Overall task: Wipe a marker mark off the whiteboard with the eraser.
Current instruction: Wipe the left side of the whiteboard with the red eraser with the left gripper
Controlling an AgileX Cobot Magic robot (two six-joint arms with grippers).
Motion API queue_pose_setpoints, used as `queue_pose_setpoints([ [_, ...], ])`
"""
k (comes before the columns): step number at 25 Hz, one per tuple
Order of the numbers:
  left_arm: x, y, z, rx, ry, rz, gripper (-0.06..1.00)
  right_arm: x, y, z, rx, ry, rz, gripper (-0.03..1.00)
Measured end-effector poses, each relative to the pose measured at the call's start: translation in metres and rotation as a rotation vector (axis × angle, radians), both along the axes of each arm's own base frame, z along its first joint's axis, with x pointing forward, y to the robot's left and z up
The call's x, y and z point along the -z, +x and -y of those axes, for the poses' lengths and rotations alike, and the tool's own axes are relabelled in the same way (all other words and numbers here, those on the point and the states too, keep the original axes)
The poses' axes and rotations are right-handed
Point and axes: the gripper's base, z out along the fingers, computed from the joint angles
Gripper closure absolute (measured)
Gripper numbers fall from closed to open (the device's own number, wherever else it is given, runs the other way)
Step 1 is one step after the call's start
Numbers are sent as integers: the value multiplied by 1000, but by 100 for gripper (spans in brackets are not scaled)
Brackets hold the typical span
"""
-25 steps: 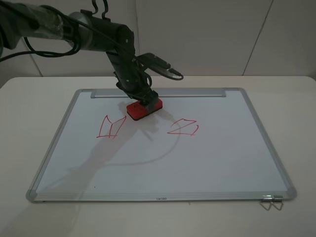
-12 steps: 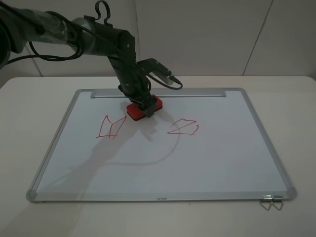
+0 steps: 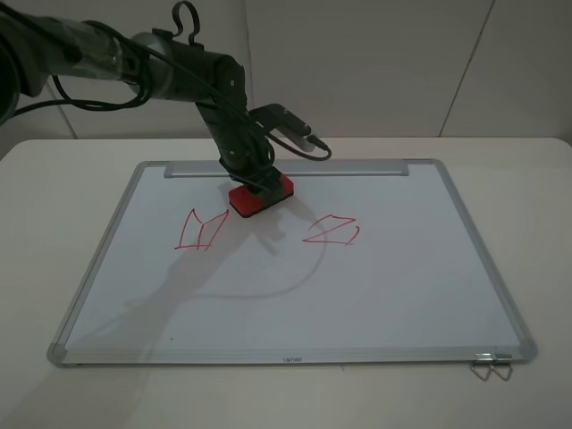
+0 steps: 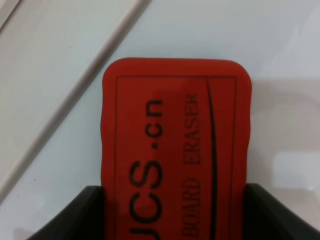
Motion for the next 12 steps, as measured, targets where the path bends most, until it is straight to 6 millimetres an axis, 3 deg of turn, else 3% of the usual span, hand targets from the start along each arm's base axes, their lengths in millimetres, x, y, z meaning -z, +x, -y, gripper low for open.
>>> queue_pose_setpoints([
  [12, -2, -1, -1, 1, 4, -8, 39, 0, 0, 0, 0, 0, 0, 24],
])
